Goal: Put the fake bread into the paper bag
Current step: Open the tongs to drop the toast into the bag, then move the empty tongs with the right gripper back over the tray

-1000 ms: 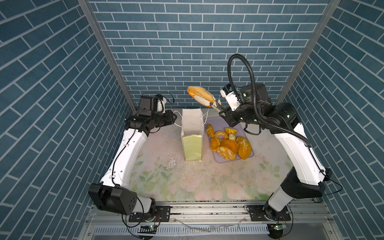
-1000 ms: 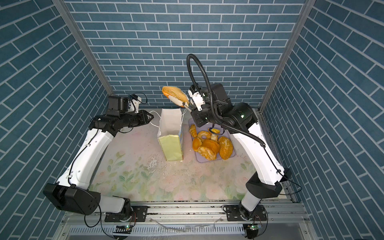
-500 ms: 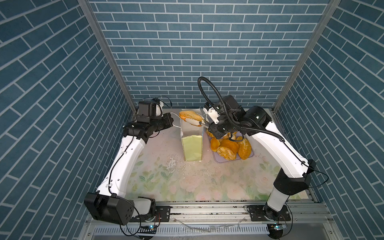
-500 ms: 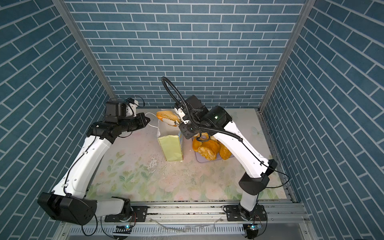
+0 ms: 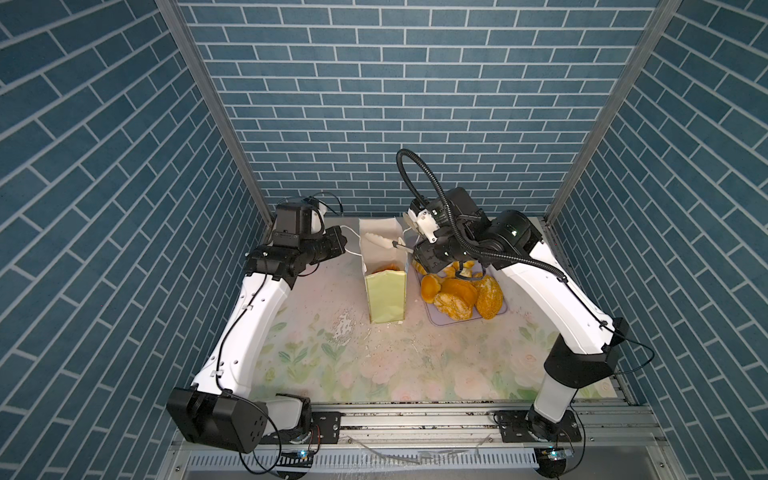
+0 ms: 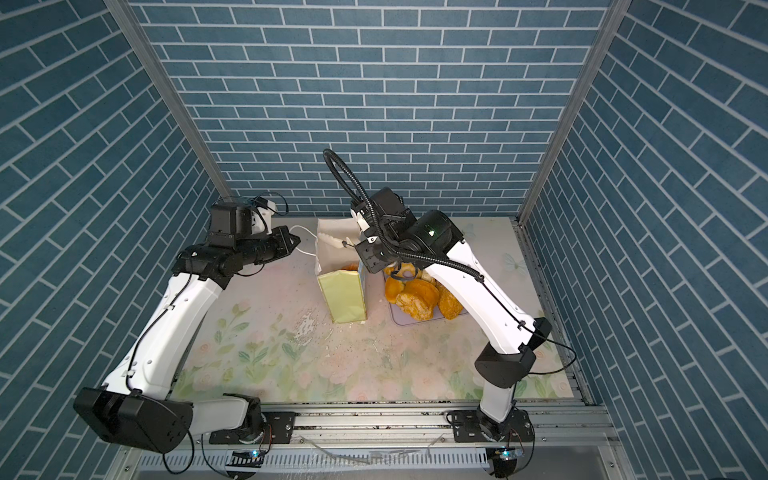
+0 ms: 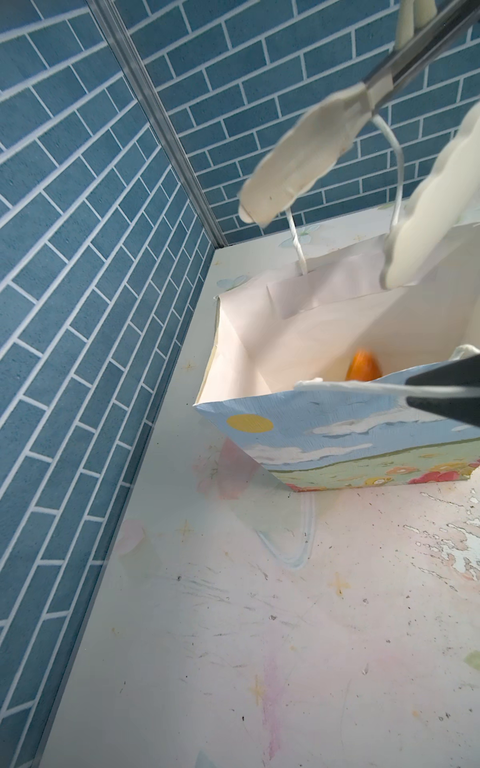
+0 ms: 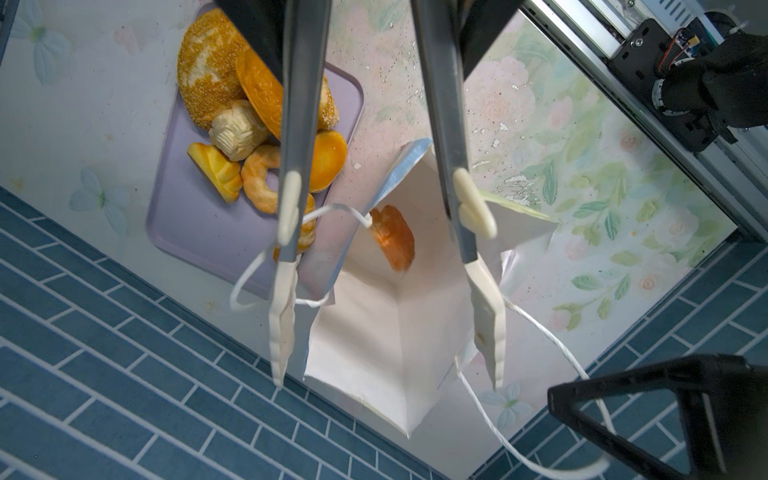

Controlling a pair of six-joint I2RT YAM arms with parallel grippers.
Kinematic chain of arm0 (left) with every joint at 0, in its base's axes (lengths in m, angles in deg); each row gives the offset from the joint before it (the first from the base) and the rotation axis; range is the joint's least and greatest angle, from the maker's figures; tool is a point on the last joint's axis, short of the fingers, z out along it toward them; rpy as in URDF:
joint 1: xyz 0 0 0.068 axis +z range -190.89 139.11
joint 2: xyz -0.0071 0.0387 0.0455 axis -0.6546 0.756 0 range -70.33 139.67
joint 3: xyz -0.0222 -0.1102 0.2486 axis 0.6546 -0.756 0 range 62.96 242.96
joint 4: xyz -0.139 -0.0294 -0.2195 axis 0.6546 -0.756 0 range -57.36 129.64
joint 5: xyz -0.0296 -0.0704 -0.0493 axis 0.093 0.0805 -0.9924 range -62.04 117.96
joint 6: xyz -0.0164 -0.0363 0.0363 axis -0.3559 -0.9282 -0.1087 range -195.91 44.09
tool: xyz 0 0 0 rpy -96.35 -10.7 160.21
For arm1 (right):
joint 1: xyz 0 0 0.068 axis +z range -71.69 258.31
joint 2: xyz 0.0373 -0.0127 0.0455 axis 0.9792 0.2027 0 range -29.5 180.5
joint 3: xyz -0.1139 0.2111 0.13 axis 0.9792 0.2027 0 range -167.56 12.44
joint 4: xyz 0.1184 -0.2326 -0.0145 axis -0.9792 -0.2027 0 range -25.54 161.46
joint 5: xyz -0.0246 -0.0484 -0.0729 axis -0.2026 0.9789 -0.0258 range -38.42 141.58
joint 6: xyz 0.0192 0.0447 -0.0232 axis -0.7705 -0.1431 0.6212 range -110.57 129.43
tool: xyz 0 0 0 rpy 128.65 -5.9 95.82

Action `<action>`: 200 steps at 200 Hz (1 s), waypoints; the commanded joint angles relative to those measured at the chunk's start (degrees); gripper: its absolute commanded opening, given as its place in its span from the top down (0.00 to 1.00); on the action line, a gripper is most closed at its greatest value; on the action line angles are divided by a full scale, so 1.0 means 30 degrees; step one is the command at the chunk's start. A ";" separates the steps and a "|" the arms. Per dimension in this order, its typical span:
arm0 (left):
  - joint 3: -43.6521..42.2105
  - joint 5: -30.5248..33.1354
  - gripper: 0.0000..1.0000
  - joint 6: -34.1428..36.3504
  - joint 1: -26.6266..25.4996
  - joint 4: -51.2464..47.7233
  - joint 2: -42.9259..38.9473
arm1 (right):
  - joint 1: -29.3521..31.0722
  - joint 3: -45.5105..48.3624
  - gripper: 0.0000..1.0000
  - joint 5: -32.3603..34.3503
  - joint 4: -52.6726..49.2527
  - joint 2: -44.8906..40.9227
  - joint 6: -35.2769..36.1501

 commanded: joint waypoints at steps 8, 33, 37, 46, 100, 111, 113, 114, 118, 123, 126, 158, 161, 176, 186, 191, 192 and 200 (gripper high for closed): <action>-0.0047 -0.0184 1.00 0.0030 -0.0029 0.0255 -0.0271 | 0.0084 -0.1508 0.44 0.0425 0.0305 0.0379 0.0382; -0.0126 -0.0185 1.00 0.0092 -0.0029 0.0417 -0.0289 | 0.0057 -0.3256 0.44 0.0495 0.0046 0.0617 0.0455; -0.0108 -0.0187 1.00 0.0103 -0.0029 0.0398 -0.0276 | 0.0056 -0.3515 0.44 0.0663 -0.0043 0.0624 0.0497; -0.0133 -0.0186 1.00 0.0090 -0.0018 0.0405 -0.0285 | 0.0005 -0.3957 0.45 0.1142 -0.0222 0.0505 0.0545; -0.0208 -0.0197 1.00 0.0135 -0.0026 0.0321 -0.0534 | -0.2308 -0.2330 0.45 0.2620 -0.1378 -0.1928 -0.0936; -0.0190 -0.0189 1.00 0.0161 -0.0022 0.0302 -0.0571 | -0.3093 -0.1209 0.46 0.2726 -0.1503 -0.2648 -0.1253; -0.0194 -0.0197 1.00 0.0182 -0.0027 0.0291 -0.0585 | -0.3258 -0.0959 0.46 0.2746 -0.1495 -0.2786 -0.1289; -0.0194 -0.0169 1.00 0.0171 -0.0028 0.0289 -0.0587 | -0.3330 -0.0893 0.46 0.2749 -0.1498 -0.2868 -0.1300; -0.0206 -0.0150 1.00 0.0181 -0.0029 0.0289 -0.0589 | -0.3602 -0.0309 0.46 0.2851 -0.1465 -0.3113 -0.1426; -0.0196 -0.0142 1.00 0.0162 -0.0029 0.0302 -0.0615 | -0.3927 0.0431 0.46 0.2897 -0.1368 -0.3578 -0.1506; -0.0235 -0.0127 1.00 0.0160 -0.0029 0.0289 -0.0644 | -0.4119 0.0887 0.46 0.2899 -0.1309 -0.3808 -0.1555; -0.0323 -0.0077 1.00 0.0217 -0.0029 0.0240 -0.0693 | -0.6224 0.5928 0.46 0.1755 0.0033 -0.6416 -0.2374; -0.0288 -0.0078 1.00 0.0255 -0.0029 0.0223 -0.0705 | -0.6376 0.6360 0.46 0.1709 0.0162 -0.6661 -0.2447; -0.0211 -0.0024 1.00 0.0289 -0.0022 0.0169 -0.0690 | -0.7243 0.8432 0.46 0.1248 0.0596 -0.7558 -0.2701; -0.0176 0.0005 1.00 0.0284 -0.0029 0.0157 -0.0690 | -0.7807 0.9816 0.46 0.0942 0.0848 -0.7958 -0.2921; -0.0161 0.0027 1.00 0.0281 -0.0029 0.0161 -0.0682 | -0.8106 1.0465 0.46 0.0657 0.0958 -0.8077 -0.2990; -0.0163 0.0046 1.00 0.0279 -0.0015 0.0151 -0.0680 | -0.8171 1.0576 0.46 0.0592 0.0988 -0.8106 -0.3000; -0.0074 0.0086 1.00 0.0317 -0.0026 0.0090 -0.0648 | -0.8594 1.1612 0.46 0.0116 0.1210 -0.8262 -0.3110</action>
